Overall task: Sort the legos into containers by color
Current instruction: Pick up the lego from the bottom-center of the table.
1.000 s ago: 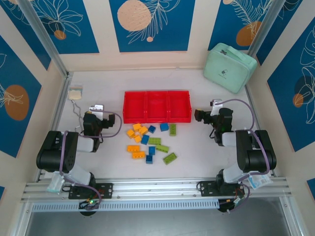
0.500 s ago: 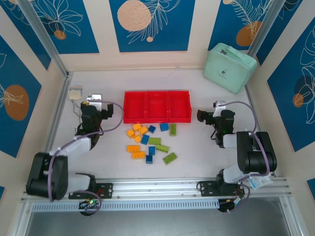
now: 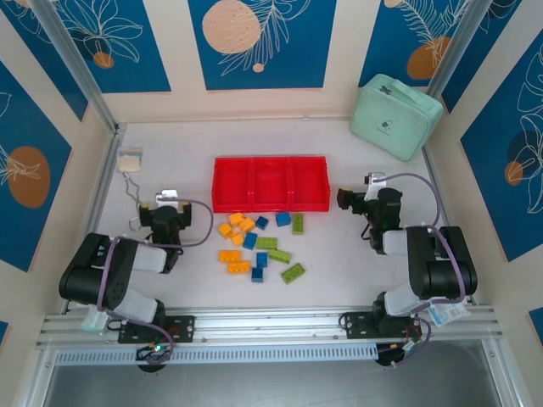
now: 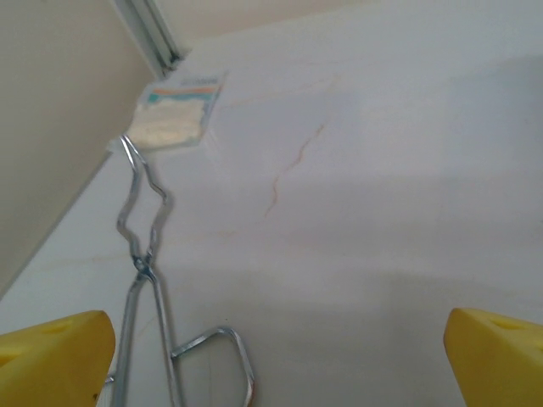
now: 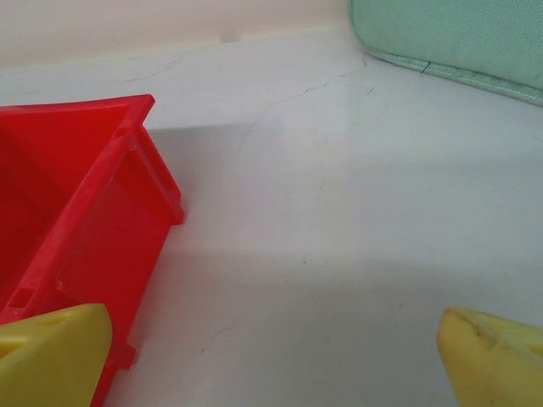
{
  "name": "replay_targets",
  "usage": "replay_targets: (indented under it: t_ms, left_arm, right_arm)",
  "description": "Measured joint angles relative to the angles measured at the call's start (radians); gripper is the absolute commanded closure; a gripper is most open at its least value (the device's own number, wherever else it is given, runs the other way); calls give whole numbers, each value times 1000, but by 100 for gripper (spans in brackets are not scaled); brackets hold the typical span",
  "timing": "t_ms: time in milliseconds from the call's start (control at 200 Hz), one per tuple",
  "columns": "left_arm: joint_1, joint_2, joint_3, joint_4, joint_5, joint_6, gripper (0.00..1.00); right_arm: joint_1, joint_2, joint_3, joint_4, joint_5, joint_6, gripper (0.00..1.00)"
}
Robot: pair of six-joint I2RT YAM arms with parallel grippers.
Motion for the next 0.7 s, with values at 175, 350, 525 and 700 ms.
replay_targets:
  t_ms: [175,350,525,700]
  left_arm:
    - [-67,-241,29,-108,-11,18,1]
    - [-82,-491,303,-610,-19,-159,1]
    - [-83,-616,486,-1079,82,-337,1]
    - [-83,-731,521,-1458,274,-444,1]
  right_arm:
    - [46,-317,81,-407,92,78,1]
    - [-47,-581,342,-848,47,309,1]
    - [-48,-694,438,-1221,-149,528,1]
    - [104,-703,430,-1552,-241,762,1]
